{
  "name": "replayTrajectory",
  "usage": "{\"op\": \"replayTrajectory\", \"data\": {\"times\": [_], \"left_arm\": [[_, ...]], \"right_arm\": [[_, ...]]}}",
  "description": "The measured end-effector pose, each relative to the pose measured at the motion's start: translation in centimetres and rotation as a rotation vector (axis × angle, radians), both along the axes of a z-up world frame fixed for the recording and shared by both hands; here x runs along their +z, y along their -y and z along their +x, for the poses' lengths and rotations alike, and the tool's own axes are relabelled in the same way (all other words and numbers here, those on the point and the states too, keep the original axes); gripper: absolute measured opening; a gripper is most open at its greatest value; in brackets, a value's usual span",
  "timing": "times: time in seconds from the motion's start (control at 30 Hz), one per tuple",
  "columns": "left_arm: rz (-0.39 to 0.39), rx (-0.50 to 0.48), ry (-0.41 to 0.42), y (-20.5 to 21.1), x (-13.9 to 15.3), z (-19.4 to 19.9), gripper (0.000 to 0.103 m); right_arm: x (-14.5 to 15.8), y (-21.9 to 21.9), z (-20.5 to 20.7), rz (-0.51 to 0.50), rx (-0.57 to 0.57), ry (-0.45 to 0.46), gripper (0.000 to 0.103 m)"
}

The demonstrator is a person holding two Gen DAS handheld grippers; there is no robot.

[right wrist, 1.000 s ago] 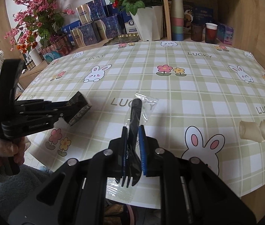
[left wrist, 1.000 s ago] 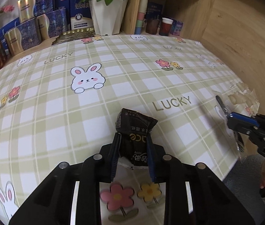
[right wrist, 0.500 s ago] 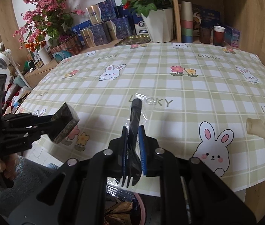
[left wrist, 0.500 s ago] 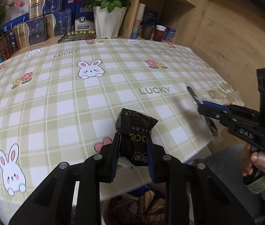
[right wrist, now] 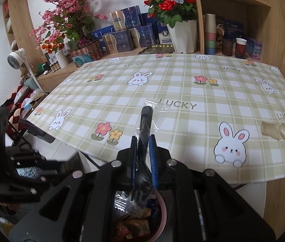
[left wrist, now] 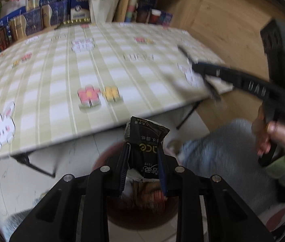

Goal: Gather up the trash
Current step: 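Carry the tissue pack into the bin and open the left tool while the right tool carries the spoon, then lower the wrapped spoon into the bin and open the right tool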

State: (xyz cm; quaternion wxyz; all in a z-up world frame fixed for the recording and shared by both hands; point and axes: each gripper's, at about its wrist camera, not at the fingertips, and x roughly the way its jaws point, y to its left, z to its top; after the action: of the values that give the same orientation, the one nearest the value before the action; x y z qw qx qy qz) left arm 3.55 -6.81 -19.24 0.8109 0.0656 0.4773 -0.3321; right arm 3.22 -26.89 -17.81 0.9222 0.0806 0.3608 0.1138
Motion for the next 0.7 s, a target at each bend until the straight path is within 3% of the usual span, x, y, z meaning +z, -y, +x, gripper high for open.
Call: {"op": "replayTrajectory", "data": {"times": [0.2, 0.3, 0.47, 0.57, 0.7], "left_arm": [[0.033, -0.019, -0.057, 0.0, -2.7, -1.9, 0.027], [0.040, -0.002, -0.075, -0.1, -3.2, -2.0, 0.033], [0.004, 0.061, -0.001, -1.1, -1.1, -2.0, 0.076], [0.004, 0.135, 0.074, -2.1, 0.9, -2.1, 0.091], [0.014, 0.239, 0.194, -3.7, 3.8, -2.6, 0.096]], "right_arm": [[-0.2, -0.3, -1.7, 0.002, 0.012, -0.009, 0.015], [-0.2, -0.4, -2.3, -0.003, 0.016, -0.011, 0.015], [-0.3, -0.7, -3.0, -0.003, 0.026, -0.019, 0.015], [-0.7, -0.9, -3.3, 0.006, 0.036, -0.034, 0.015], [-1.6, -1.8, -3.5, 0.018, 0.068, -0.074, 0.015]]}}
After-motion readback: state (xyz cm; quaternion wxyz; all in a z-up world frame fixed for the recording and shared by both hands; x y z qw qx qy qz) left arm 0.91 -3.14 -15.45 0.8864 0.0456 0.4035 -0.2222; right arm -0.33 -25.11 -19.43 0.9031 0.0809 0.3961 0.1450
